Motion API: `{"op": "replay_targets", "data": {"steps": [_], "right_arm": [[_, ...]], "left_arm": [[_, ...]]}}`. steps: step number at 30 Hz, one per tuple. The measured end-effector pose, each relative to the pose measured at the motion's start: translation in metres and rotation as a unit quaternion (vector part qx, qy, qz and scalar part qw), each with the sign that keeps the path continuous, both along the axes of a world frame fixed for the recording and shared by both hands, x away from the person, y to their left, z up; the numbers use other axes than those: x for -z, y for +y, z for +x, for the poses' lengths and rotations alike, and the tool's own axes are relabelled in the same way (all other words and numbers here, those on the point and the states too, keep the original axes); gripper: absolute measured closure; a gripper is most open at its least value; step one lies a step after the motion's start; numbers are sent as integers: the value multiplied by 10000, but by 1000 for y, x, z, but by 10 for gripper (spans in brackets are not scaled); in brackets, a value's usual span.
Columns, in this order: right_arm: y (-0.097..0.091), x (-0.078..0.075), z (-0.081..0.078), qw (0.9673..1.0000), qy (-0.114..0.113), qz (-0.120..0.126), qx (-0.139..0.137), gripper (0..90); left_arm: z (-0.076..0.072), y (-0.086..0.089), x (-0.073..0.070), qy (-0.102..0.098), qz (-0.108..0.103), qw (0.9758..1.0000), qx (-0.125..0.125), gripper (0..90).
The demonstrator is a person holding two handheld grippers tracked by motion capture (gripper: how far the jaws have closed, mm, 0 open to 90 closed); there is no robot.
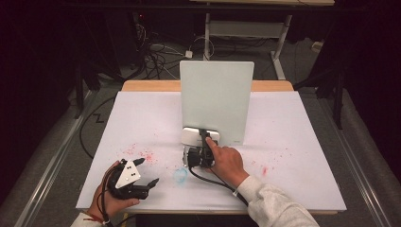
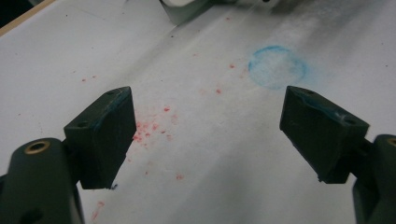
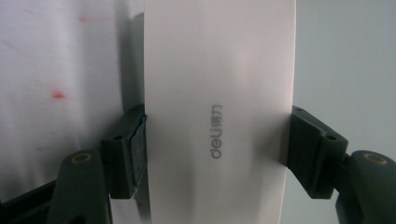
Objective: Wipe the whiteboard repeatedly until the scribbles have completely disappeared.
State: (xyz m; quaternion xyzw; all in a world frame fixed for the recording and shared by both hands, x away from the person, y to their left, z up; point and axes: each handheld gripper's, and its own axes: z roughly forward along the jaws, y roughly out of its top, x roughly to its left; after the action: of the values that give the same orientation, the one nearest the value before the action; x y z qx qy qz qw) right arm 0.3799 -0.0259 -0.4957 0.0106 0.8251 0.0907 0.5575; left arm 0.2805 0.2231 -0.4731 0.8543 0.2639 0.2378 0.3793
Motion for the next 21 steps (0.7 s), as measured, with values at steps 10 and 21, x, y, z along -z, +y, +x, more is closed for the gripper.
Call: {"op": "replay_targets", "data": {"steps": [10,21], "right_arm": [[-33,-40,-7,9930,-65,1150,260,309],[-59,-61,-13,9800,366,1949,195,309]], "left_arm": [[-2,-1,-1,-43,32,10000,-3,179],[-1,0,-1,-51,62,10000,-36,179]]}}
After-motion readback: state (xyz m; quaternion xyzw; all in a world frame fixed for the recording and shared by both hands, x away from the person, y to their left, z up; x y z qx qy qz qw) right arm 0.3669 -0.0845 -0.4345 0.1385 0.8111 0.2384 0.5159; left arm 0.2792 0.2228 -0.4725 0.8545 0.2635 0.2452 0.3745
